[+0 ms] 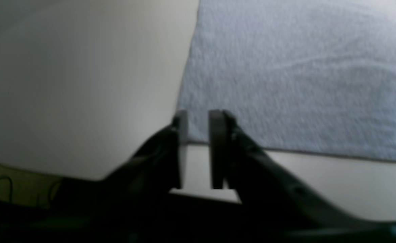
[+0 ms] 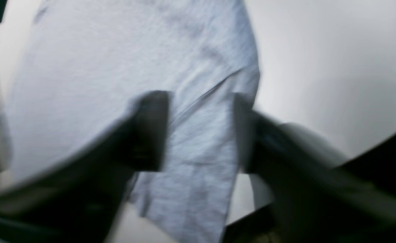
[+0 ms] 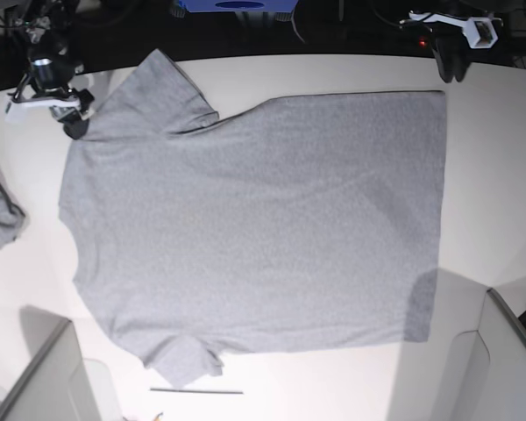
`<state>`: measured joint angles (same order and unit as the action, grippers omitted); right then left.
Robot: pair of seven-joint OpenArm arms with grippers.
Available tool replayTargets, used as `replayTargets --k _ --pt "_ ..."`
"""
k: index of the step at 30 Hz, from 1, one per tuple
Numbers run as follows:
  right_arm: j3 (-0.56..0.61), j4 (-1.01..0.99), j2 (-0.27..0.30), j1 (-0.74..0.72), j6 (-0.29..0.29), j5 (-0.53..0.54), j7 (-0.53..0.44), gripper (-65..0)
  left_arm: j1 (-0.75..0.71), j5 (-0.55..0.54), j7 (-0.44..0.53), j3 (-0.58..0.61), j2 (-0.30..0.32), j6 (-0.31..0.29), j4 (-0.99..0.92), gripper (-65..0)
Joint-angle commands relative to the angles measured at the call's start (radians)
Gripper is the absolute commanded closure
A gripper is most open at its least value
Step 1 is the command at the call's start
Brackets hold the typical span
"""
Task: Fold the T-shirt properly
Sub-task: 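Move both grippers down to the shirt's shoulder corners by the collar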
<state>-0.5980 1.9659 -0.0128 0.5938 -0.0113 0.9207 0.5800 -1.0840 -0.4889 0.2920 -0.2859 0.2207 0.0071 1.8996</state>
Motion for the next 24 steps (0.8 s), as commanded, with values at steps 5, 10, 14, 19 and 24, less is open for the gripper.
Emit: replayTargets --k 5,10,14,19,24 --pt "-0.001 -0.013 0.007 -0.002 0.007 0.084 -0.001 -43.8 0.001 -0.008 0.023 -0.017 0.004 -0.002 0.013 -35.1" --pt "0.0 -0.116 0.009 -0.045 0.007 0.039 0.001 -43.7 0.017 -0.069 0.023 -0.009 0.004 -0.071 0.005 -44.1" --pt "0.0 -0.198 0.033 -0.076 0.007 0.036 0.001 -43.7 0.037 -0.311 0.022 -0.022 0.01 -0.238 -0.048 -44.1" --pt "0.0 -0.291 0.095 -0.123 0.007 0.036 0.001 -36.8 0.049 -0.293 0.022 -0.06 0.004 -0.27 -0.105 -44.1" --pt "0.002 -0.337 0.109 -0.134 0.007 0.038 0.001 -36.3 0.048 -0.299 0.022 -0.098 0.004 -0.27 -0.128 -44.1"
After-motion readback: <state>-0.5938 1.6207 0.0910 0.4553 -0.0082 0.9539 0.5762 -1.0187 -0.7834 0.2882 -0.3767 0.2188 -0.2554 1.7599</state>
